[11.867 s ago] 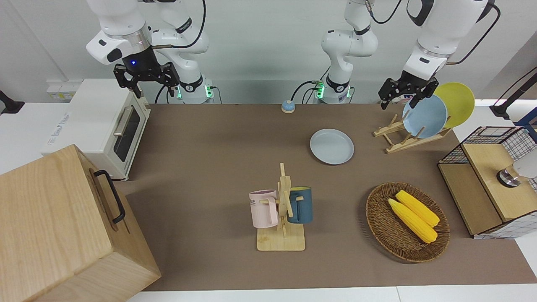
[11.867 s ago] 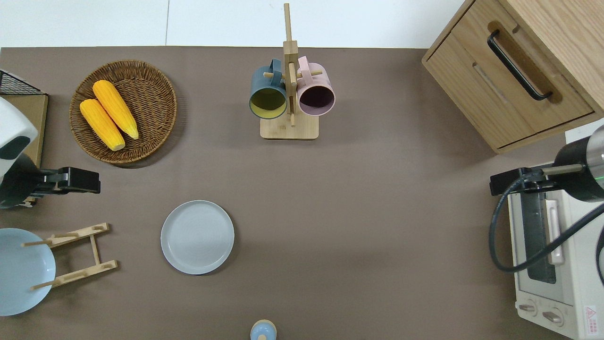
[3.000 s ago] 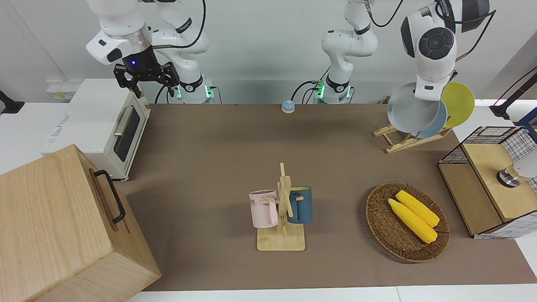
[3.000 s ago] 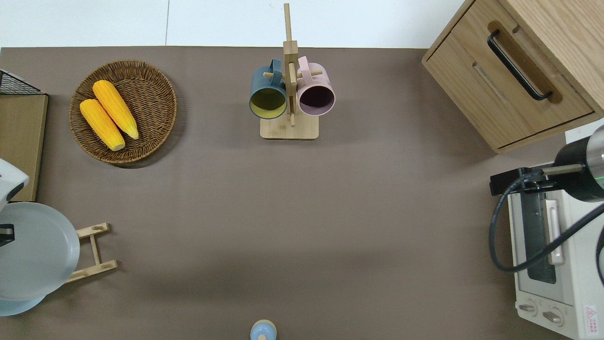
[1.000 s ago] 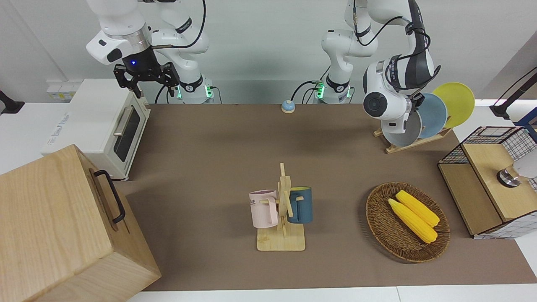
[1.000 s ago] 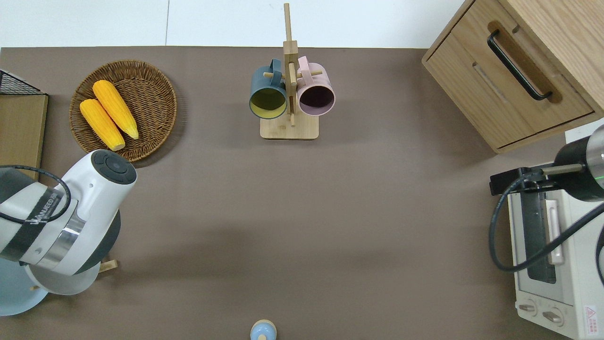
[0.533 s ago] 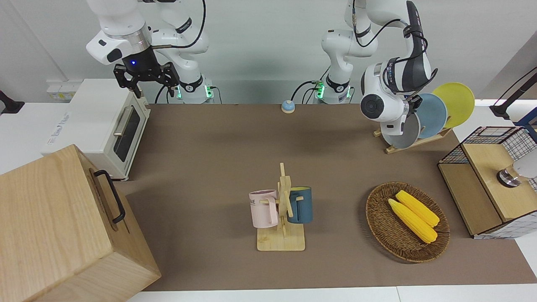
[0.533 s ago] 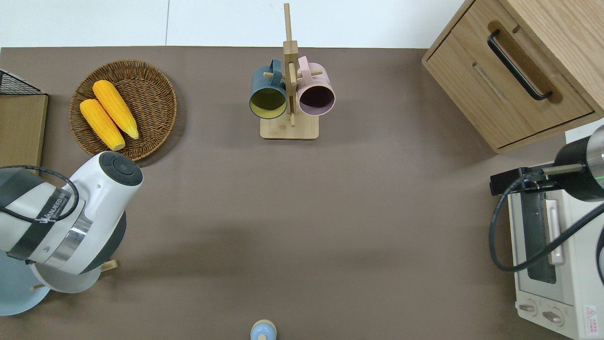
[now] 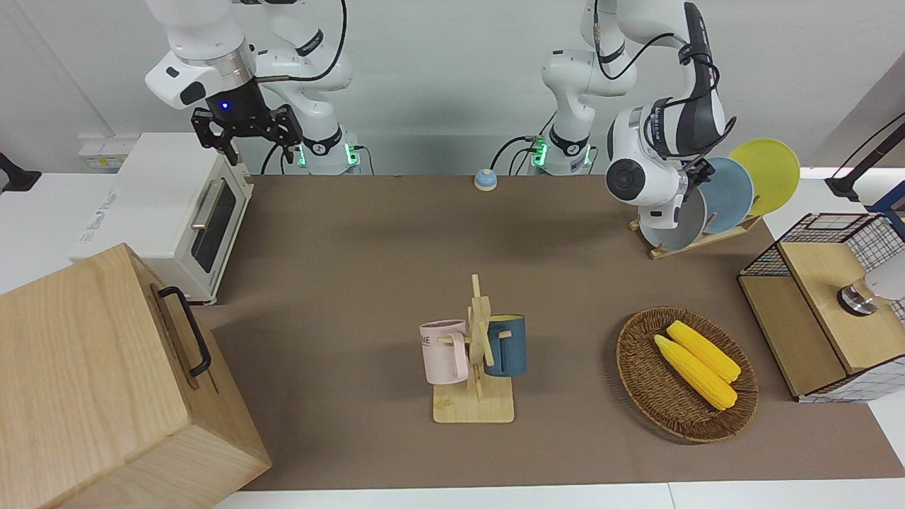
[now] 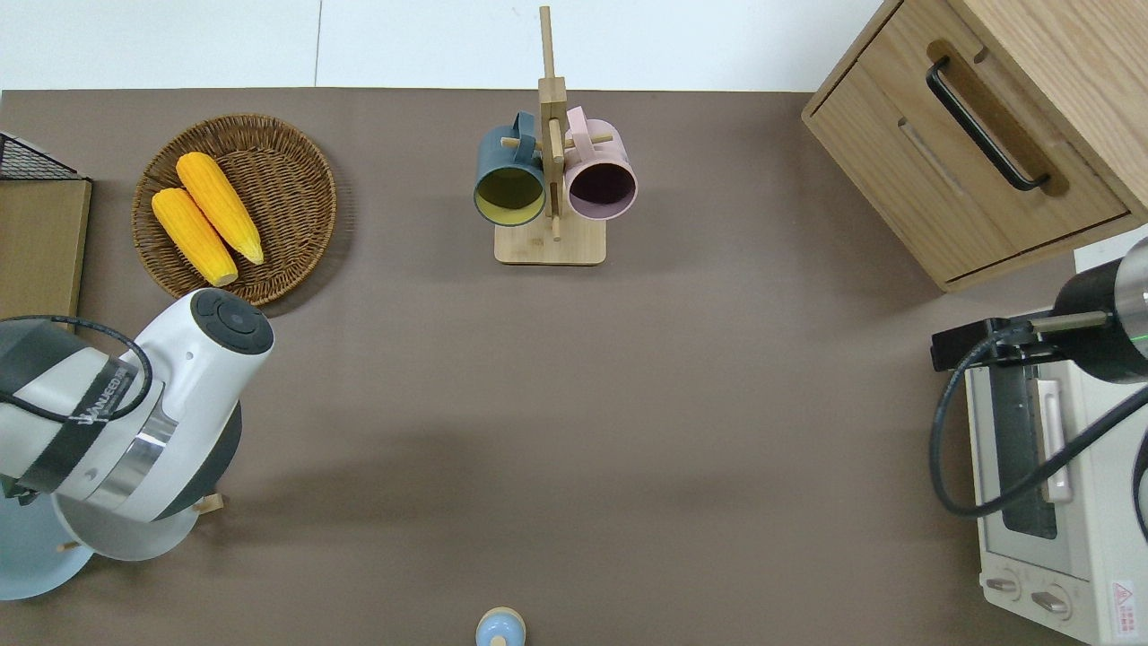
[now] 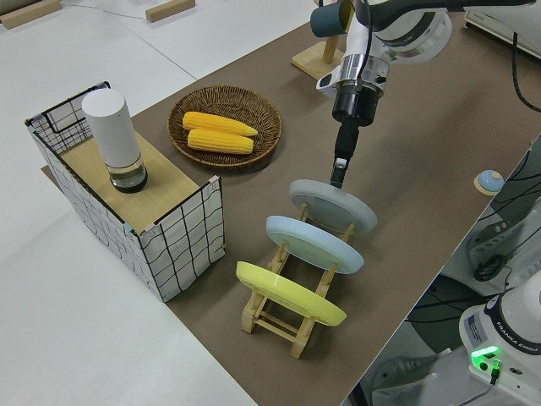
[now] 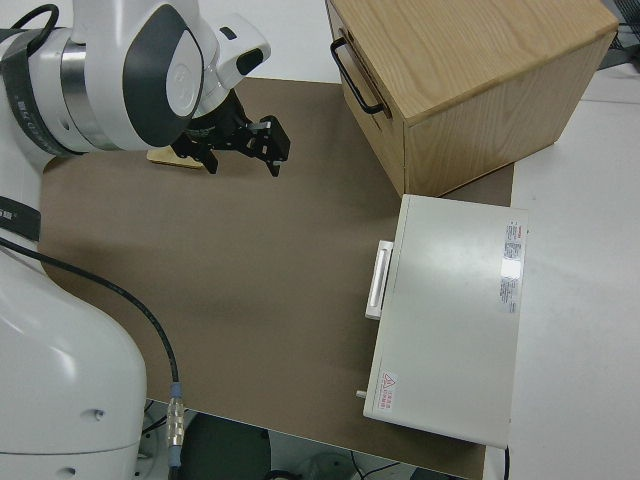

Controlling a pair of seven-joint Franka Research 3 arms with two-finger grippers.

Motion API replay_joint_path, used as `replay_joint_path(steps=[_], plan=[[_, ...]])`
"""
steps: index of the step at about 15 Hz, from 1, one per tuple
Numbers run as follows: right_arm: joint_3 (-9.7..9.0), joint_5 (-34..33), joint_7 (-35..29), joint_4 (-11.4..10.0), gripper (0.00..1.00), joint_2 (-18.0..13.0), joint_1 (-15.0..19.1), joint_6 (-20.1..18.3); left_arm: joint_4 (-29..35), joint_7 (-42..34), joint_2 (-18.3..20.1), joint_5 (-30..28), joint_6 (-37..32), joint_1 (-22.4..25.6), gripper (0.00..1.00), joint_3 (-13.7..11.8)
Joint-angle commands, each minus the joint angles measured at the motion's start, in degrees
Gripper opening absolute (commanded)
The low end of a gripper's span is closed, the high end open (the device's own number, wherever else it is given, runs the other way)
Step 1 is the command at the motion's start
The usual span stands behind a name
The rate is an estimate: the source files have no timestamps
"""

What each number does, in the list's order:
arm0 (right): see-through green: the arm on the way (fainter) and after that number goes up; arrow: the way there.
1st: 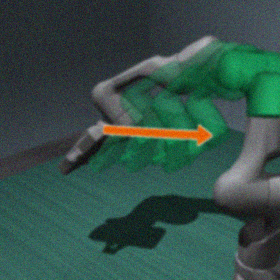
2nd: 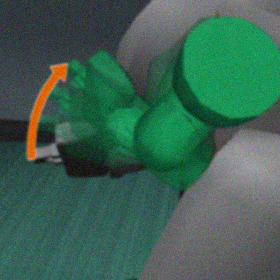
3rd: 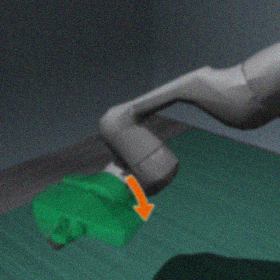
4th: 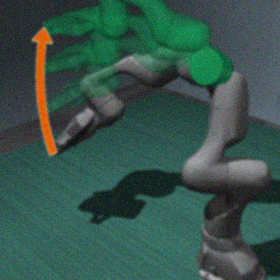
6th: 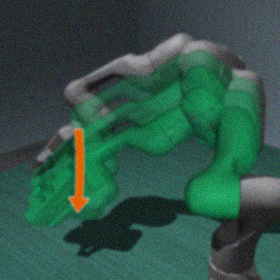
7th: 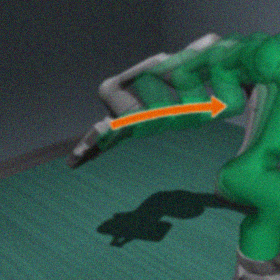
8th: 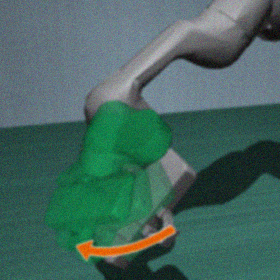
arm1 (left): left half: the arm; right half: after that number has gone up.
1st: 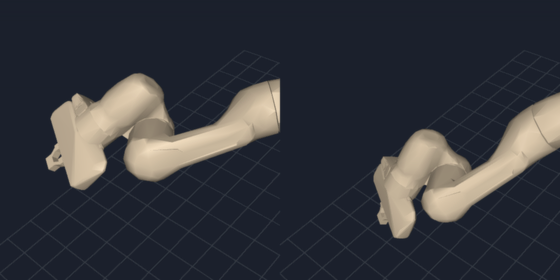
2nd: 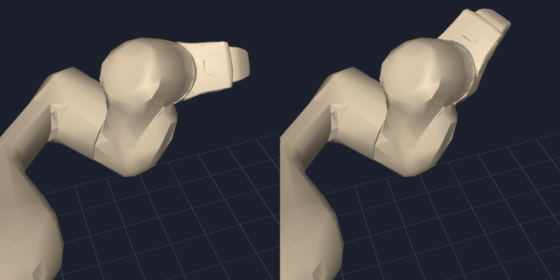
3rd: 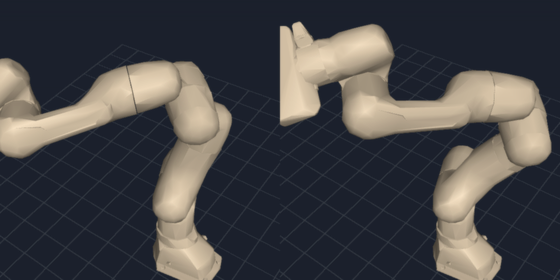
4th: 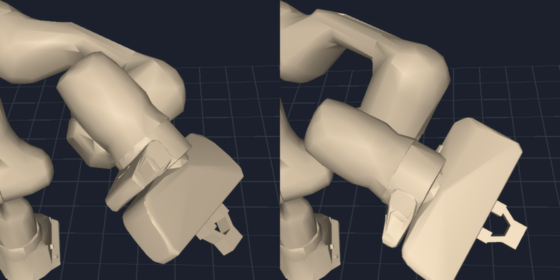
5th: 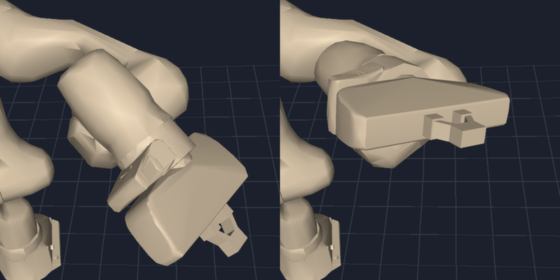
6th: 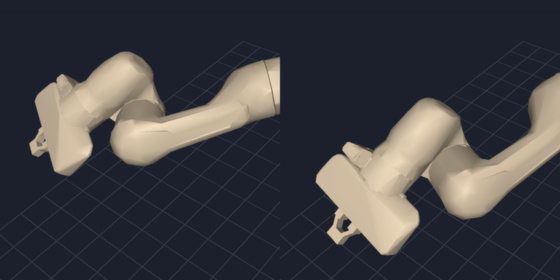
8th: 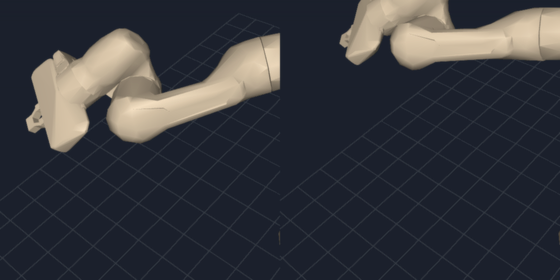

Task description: Pick gray plate from table and place it on lower plate rack with left arm

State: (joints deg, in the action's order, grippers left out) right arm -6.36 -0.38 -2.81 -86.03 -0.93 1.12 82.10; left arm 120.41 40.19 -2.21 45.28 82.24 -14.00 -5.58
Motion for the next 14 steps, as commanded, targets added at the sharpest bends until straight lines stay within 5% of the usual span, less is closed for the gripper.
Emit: replay_joint_path(steps=[1,7,14], plan=[[-1.03,1.09,-0.53,0.42,0.99,-0.12,1.43,-0.89,0.88,-2.03,0.62,0.78,0.47,-0.59,1.0,0.04],[-1.03,1.09,-0.53,0.42,0.99,-0.12,1.43,-0.89,-8.15,-19.24,1.85,-6.07,-1.64,-0.07,1.0,0.31],[-1.03,1.09,-0.53,0.42,0.99,-0.12,1.43,-0.89,-21.69,-31.74,2.73,-24.24,-3.58,0.29,1.0,-0.74]])
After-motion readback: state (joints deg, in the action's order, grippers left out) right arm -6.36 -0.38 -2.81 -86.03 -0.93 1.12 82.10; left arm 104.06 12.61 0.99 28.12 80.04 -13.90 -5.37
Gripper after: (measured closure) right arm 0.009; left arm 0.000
